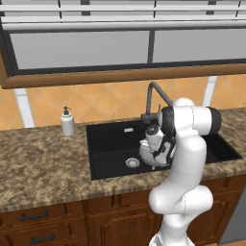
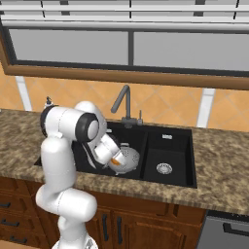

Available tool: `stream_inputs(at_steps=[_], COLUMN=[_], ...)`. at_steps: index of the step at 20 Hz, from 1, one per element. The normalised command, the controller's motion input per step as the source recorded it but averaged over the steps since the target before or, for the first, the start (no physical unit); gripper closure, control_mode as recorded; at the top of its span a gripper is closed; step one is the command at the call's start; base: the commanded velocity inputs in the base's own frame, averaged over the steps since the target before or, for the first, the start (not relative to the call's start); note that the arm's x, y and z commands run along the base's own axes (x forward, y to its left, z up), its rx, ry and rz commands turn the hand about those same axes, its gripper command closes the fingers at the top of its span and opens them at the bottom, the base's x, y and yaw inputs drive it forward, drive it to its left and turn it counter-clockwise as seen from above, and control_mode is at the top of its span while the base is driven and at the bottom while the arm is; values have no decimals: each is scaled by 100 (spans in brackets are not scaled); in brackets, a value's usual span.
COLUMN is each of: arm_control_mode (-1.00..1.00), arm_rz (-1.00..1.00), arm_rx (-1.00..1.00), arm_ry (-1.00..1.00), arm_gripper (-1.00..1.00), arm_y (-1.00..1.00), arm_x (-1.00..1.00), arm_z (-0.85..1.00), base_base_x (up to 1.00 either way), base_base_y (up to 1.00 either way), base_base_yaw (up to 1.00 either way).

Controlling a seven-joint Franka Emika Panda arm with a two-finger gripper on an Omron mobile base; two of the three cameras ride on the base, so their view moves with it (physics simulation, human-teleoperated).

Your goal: Put the colander in the sink, put the orange in the colander, and turn on the sink faucet and pour water over the colander.

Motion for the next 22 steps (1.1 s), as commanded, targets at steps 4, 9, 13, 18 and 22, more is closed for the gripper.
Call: stream_inputs(at_steps=[4, 9, 13, 18, 22], arm_control_mode=[-100, -100, -100, -100, -100], arm_rz=[0, 0, 0, 0, 2], arm_rx=[3, 4, 5, 5, 5], arm_ry=[-1, -2, -7, -9, -12], arm_gripper=[-100, -100, -100, -100, -100], arm_y=[-1, 0, -5, 0, 0], arm_x=[0, 6, 10, 2, -1], arm_z=[-16, -3, 0, 21, 61], base_base_x=[0, 0, 0, 0, 0], base_base_y=[0, 0, 0, 0, 0], base_base_yaw=[0, 0, 0, 0, 0])
